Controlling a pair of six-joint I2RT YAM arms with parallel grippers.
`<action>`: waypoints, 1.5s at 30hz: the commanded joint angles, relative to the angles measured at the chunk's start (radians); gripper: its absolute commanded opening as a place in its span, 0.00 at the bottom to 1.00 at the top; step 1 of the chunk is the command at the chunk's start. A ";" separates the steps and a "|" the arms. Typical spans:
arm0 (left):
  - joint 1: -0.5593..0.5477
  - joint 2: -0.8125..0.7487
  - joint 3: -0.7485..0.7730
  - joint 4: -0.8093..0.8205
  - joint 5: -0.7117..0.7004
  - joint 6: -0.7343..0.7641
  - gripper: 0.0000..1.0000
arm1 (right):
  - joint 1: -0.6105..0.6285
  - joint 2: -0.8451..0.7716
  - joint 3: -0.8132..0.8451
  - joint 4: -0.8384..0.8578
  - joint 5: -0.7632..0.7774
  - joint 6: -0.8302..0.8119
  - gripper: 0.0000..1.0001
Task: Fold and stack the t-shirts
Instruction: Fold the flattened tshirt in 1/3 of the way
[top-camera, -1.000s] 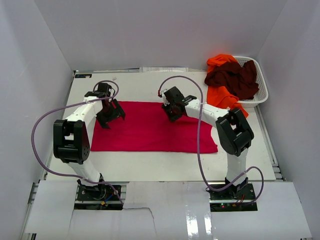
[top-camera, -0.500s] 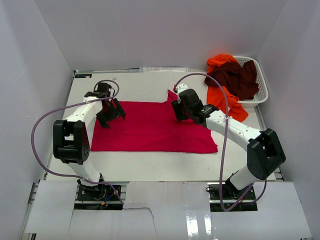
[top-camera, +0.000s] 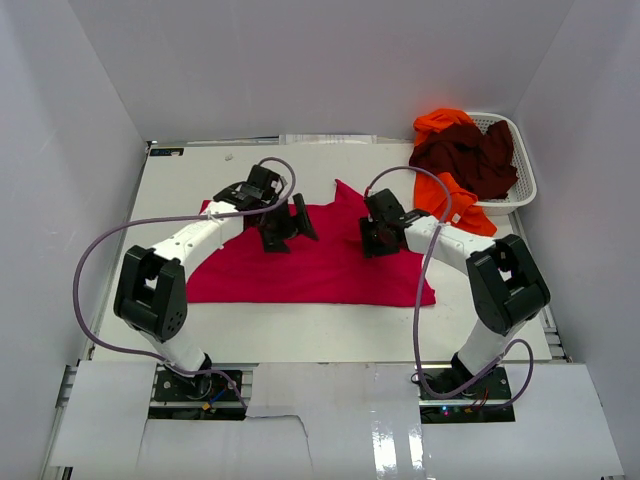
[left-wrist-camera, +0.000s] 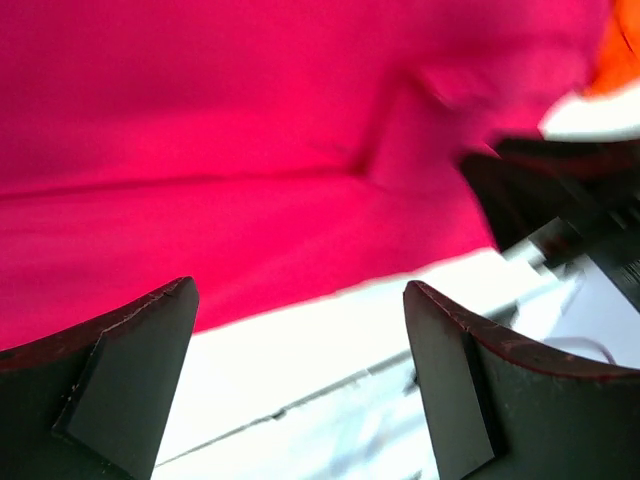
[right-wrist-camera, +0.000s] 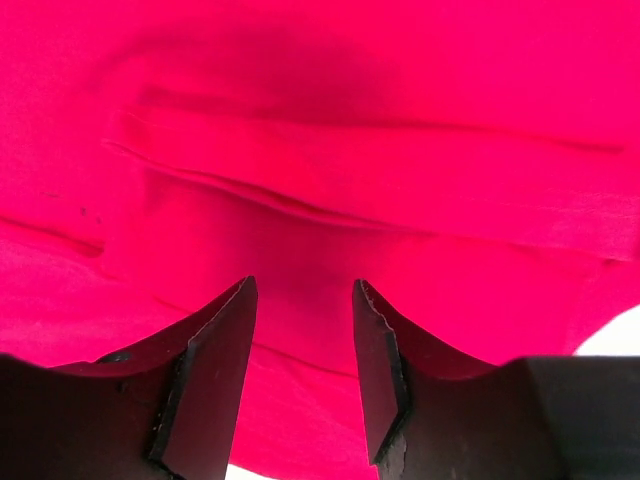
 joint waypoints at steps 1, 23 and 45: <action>-0.061 -0.054 0.020 0.063 0.089 -0.071 0.95 | -0.004 0.023 0.014 -0.016 -0.035 0.051 0.49; -0.078 -0.069 -0.098 0.084 0.054 -0.065 0.95 | -0.048 0.213 0.238 -0.019 0.034 -0.016 0.48; 0.108 0.069 0.184 -0.011 0.019 0.046 0.98 | -0.174 0.487 0.835 -0.045 -0.146 -0.119 0.55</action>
